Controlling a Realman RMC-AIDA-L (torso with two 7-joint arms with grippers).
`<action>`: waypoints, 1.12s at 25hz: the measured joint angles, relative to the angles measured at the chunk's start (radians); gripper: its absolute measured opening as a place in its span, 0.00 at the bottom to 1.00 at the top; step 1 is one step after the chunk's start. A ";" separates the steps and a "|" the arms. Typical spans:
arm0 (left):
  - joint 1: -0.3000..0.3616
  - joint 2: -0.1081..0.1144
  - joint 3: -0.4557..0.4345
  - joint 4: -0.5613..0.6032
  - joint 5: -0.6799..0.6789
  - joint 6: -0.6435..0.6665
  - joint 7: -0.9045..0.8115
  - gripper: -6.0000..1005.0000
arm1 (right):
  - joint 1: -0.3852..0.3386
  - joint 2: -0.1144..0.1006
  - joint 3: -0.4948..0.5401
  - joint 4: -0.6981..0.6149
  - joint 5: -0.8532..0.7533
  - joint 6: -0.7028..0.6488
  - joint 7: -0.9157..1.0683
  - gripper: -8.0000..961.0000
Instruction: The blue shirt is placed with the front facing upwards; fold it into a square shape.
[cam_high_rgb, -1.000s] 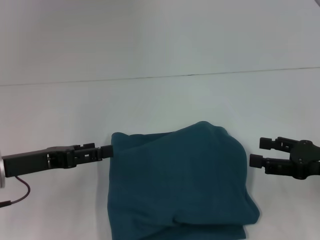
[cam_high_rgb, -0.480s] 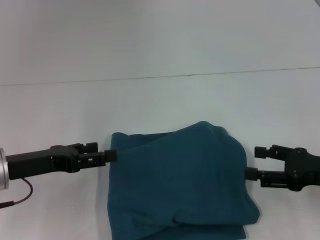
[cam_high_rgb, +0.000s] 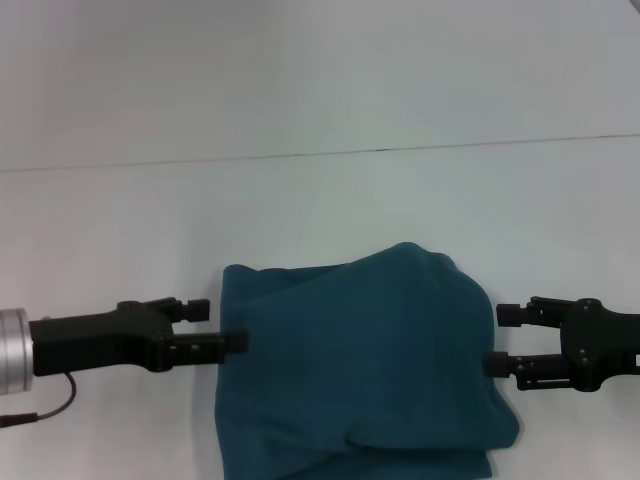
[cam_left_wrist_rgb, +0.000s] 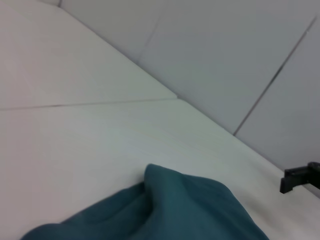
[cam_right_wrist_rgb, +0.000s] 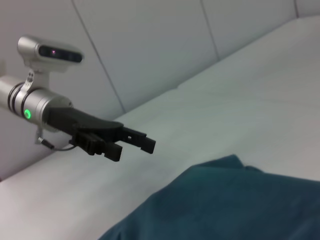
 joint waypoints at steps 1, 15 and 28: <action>0.000 -0.001 0.012 0.000 0.000 -0.002 0.000 0.93 | 0.003 0.000 0.000 -0.005 -0.009 -0.003 0.003 0.95; 0.000 -0.001 0.029 0.000 0.000 0.004 -0.006 0.93 | 0.010 0.003 -0.002 -0.032 -0.035 -0.023 0.032 0.95; -0.001 -0.001 0.031 0.000 -0.001 0.008 -0.006 0.93 | 0.014 0.001 -0.002 -0.032 -0.036 -0.024 0.043 0.95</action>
